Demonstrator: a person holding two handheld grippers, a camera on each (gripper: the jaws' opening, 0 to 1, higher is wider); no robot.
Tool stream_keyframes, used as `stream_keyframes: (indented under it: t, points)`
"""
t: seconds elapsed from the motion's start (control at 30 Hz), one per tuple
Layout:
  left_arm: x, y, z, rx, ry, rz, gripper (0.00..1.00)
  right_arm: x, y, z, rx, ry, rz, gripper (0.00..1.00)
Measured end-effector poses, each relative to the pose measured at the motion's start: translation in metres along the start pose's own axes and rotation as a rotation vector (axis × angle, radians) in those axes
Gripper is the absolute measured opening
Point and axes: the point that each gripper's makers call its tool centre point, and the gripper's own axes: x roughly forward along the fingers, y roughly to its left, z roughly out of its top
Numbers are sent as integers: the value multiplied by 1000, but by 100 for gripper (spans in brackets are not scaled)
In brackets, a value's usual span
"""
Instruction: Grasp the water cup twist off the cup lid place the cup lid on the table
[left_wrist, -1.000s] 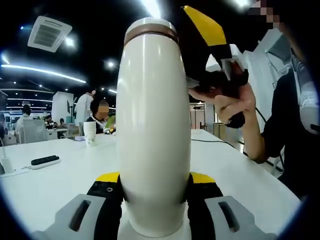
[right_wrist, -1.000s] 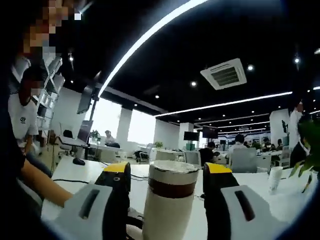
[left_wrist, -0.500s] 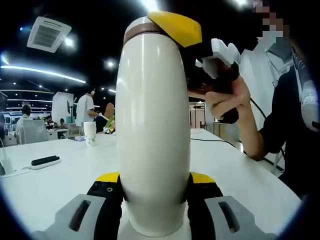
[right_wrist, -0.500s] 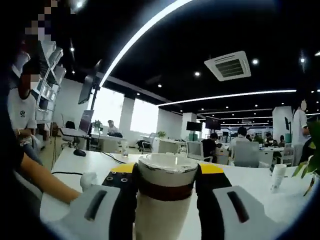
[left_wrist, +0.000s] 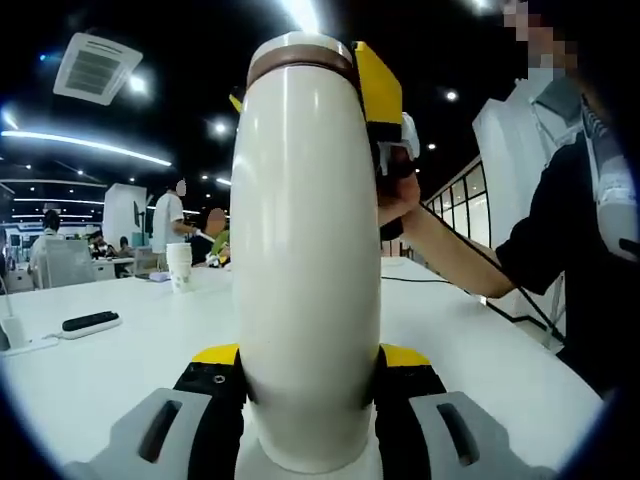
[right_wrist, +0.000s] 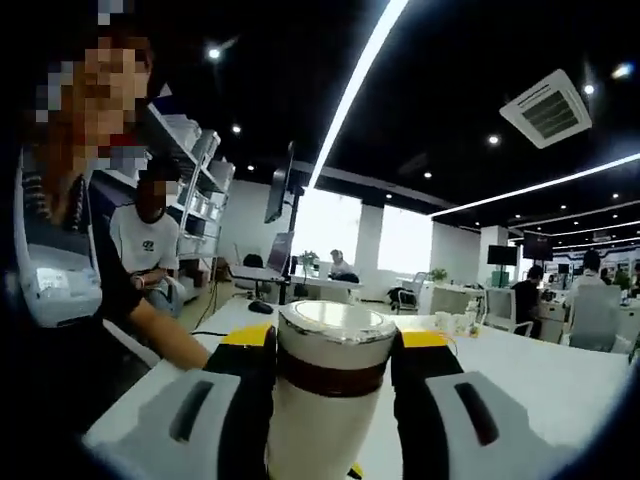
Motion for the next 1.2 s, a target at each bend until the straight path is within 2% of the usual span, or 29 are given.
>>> stream_keyframes:
  t: [0.1,0.2,0.27,0.33,0.37,0.43,0.47,0.53,0.63,0.73,0.83,0.93,1.0,1.2]
  points:
    - [0,0,0,1,0,-1,51,0,2,-1,-3,2,-3,49]
    - [0,-1,0,3,0,-2,51,-2,2,-3,11,11,-70,49]
    - [1,-1,0,2,0,-2,51,-4,4,-1,8,-6,-112,53]
    - [1,-1,0,2,0,-3,51,-7,6,3,24,-25,-177,62]
    - [1,-1,0,2,0,-3,51,-10,5,5,21,-29,-222,63]
    - [1,-1,-1,2,1,-3,51,-14,2,7,-30,-10,-327,63]
    - [1,-2,-1,3,1,-2,51,-17,1,11,-97,-4,-384,63]
    - [1,-2,-1,3,1,-2,51,-22,5,17,-137,-2,-479,62]
    - [2,-2,-1,3,2,-2,51,-24,8,20,-108,-14,-545,59]
    - [2,-2,-1,4,3,-1,52,-22,1,14,-102,22,-601,58]
    - [2,-2,-1,6,4,0,52,-17,-7,9,-98,34,-614,57]
    - [2,-3,-1,7,5,1,52,-9,-9,3,-74,56,-582,53]
    - [3,-1,-1,7,6,1,52,-10,-14,0,-89,77,-590,49]
    - [3,-1,-1,8,7,0,52,-10,-12,5,-69,66,-556,49]
